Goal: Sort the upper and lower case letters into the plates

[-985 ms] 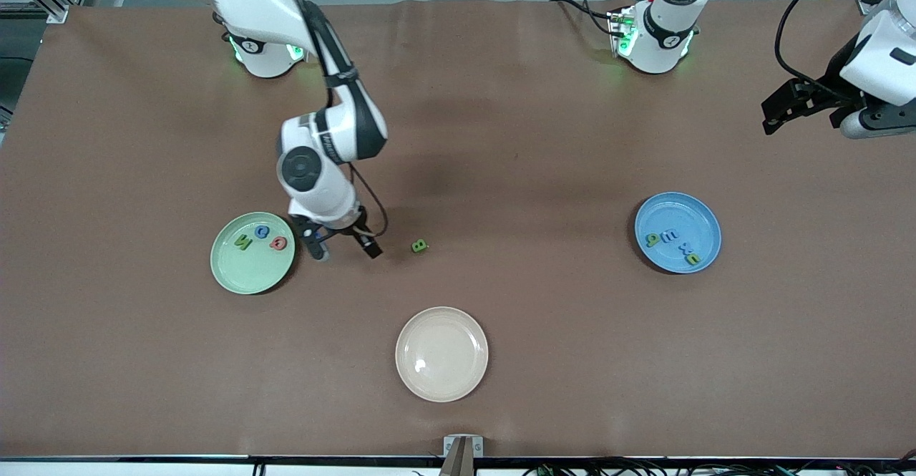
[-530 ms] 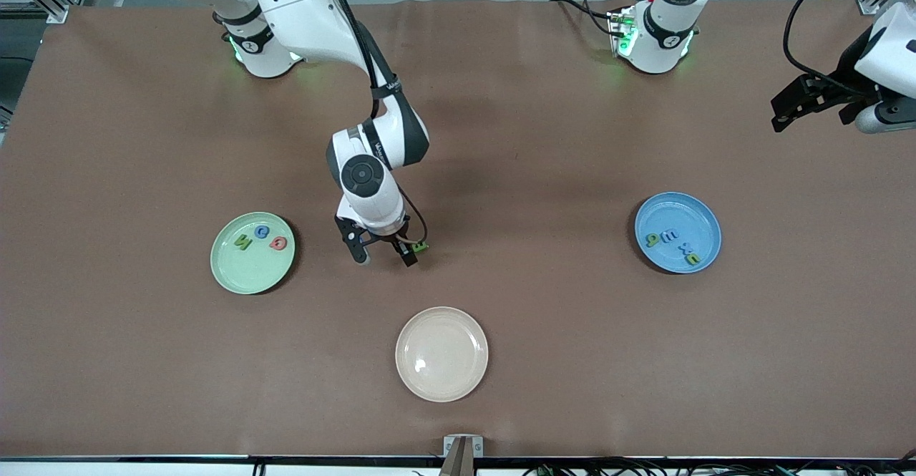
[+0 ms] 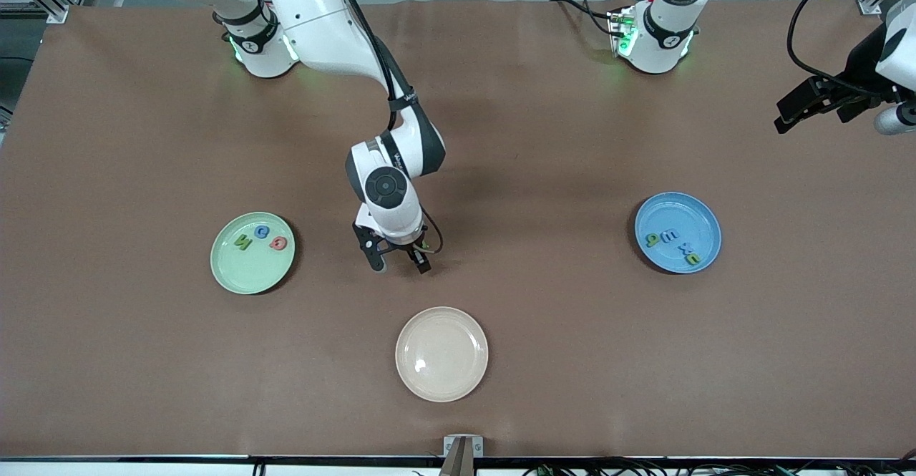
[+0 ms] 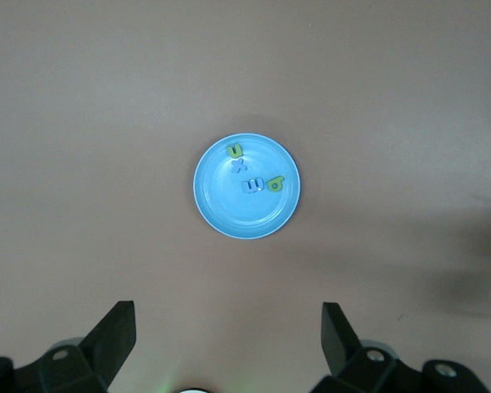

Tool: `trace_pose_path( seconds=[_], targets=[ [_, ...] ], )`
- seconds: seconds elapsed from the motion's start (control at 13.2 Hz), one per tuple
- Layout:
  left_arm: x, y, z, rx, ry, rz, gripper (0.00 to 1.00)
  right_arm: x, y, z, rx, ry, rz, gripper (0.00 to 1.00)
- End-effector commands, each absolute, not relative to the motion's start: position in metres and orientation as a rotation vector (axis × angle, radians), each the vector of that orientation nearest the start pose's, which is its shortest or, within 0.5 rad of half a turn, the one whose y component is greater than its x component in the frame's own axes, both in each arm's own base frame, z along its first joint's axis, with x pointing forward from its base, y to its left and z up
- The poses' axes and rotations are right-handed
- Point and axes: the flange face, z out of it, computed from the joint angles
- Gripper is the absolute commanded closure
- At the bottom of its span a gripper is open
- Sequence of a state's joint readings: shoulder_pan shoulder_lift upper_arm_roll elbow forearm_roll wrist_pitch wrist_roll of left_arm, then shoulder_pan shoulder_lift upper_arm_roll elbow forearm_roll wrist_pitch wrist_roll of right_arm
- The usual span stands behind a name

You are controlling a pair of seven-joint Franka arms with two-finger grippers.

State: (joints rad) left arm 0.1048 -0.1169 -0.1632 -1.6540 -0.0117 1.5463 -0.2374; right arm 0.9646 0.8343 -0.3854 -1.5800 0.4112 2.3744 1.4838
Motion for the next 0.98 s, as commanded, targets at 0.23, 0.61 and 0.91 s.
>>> trace_pose_path(
  seconds=[0.23, 0.61, 0.91],
  targets=[
    [0.518, -0.036, 0.654, -3.131, -0.301, -0.048, 0.0, 0.549, 0.433, 0.177, -2.673, 1.625, 0.048, 0.3],
    [0.519, -0.036, 0.648, -3.13, -0.275, -0.022, 0.0, 0.552, 0.427, 0.175, -2.683, 1.624, 0.044, 0.64],
    [0.516, -0.037, 0.648, -3.128, -0.27, 0.002, 0.0, 0.558, 0.421, 0.177, -2.681, 1.626, 0.033, 0.96]
  ],
)
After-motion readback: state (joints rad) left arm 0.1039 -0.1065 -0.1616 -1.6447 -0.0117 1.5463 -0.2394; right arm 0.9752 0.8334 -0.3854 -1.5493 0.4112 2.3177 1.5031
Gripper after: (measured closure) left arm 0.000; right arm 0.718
